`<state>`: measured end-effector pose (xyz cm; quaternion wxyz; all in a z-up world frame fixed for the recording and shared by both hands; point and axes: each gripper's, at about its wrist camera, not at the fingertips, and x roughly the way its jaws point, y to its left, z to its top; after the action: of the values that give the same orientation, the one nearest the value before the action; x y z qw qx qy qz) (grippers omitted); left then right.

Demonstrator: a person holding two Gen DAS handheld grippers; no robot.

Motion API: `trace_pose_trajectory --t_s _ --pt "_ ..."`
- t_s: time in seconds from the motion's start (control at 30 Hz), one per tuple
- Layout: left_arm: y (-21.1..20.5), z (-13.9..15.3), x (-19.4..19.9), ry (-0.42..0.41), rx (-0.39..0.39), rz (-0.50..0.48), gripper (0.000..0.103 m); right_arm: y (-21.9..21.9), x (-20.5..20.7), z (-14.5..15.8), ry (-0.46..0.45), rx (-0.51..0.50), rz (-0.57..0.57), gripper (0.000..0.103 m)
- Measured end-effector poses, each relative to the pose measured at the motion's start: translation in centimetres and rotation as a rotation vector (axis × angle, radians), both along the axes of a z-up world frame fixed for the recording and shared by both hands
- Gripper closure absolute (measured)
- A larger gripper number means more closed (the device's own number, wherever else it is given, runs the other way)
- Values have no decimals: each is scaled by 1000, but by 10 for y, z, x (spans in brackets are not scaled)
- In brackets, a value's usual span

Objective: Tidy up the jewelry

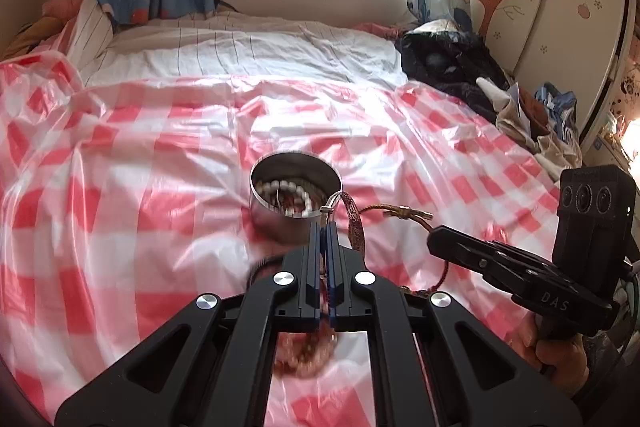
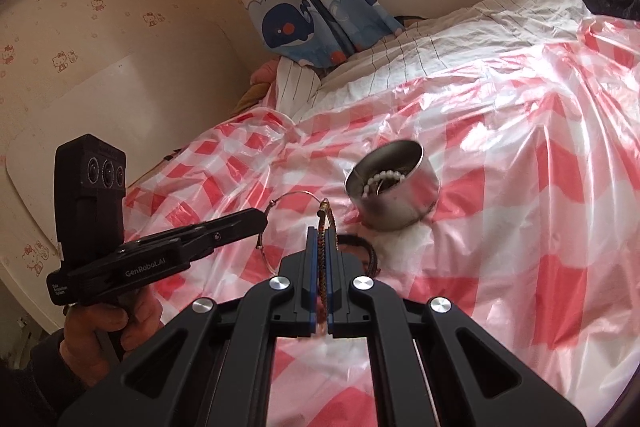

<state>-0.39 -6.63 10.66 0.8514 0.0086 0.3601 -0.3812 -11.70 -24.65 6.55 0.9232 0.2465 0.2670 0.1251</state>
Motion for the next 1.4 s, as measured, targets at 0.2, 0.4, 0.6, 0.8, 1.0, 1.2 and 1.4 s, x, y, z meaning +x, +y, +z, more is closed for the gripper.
trace_pose_trajectory --t_s 0.2,0.4,0.6,0.8,1.0,1.2,1.4 --pt "-27 3 39 22 -23 -3 101 -22 16 22 -36 -10 -18 99" --pt "-64 -34 92 101 34 41 100 -39 35 27 -45 4 -38 99" --pt "-55 -45 118 137 67 77 71 -41 73 24 -22 17 -24 99" --pt "-9 -24 114 95 76 129 65 -32 113 6 42 54 -4 99" --pt "15 -14 86 45 97 169 47 -28 123 -19 171 -119 -95 94" --pt "33 -22 45 58 107 166 38 -29 84 -12 144 -143 -119 68" --pt "52 -26 30 87 70 195 36 -21 95 -11 148 -202 -126 70"
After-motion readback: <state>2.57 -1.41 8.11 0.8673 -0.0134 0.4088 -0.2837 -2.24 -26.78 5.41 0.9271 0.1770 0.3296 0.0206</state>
